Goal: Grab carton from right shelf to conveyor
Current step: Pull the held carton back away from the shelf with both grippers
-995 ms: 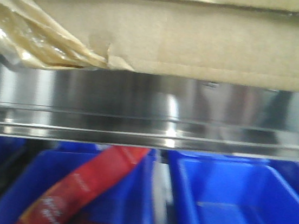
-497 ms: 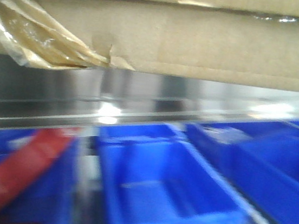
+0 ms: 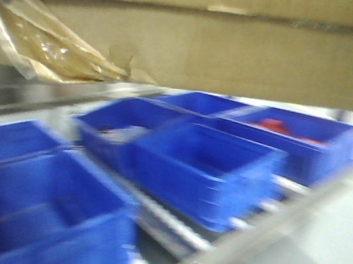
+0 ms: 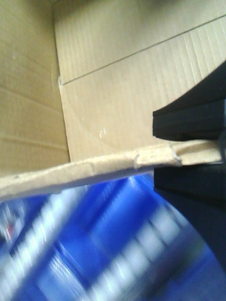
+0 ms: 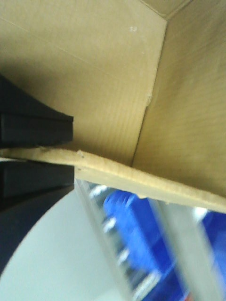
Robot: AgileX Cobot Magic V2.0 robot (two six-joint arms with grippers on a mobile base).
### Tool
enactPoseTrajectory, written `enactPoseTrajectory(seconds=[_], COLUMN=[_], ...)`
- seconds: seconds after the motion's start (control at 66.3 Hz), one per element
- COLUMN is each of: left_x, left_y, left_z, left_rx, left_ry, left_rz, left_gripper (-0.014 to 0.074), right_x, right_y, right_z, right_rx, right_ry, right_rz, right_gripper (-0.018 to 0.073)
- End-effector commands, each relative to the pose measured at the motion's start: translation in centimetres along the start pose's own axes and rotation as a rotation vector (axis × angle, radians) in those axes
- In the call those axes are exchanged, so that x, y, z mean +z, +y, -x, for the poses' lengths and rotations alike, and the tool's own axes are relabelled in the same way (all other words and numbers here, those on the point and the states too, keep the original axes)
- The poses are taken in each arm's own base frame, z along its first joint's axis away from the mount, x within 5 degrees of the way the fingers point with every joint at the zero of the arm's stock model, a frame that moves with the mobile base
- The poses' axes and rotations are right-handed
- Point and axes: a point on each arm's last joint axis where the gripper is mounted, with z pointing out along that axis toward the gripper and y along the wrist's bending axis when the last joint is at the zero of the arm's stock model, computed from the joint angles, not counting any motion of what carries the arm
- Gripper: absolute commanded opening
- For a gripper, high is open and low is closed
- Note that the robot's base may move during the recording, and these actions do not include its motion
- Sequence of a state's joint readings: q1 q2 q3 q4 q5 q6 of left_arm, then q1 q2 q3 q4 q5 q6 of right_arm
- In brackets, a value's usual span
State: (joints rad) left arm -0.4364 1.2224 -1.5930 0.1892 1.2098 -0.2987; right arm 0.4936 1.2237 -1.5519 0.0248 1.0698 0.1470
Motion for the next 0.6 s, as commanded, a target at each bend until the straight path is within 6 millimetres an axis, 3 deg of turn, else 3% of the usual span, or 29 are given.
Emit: enactPoseTrajectory(seconds=[0.0,0.588], left_x=[-0.58,-0.58], left_y=[-0.20,-0.16], left_z=[0.03,0.04], left_rx=[0.000,0.002], left_ry=[-0.025,-0.026], left_rz=[-0.028,-0.024], left_gripper=[-0.0009,-0.0009], right_x=[-0.29,-0.29], right_y=[-0.12,-0.12], right_z=[-0.01,-0.01], right_rx=[-0.022,-0.022], right_ry=[-0.013,-0.013], right_rz=[-0.010,-0.010], right_gripper=[-0.0070,-0.0070])
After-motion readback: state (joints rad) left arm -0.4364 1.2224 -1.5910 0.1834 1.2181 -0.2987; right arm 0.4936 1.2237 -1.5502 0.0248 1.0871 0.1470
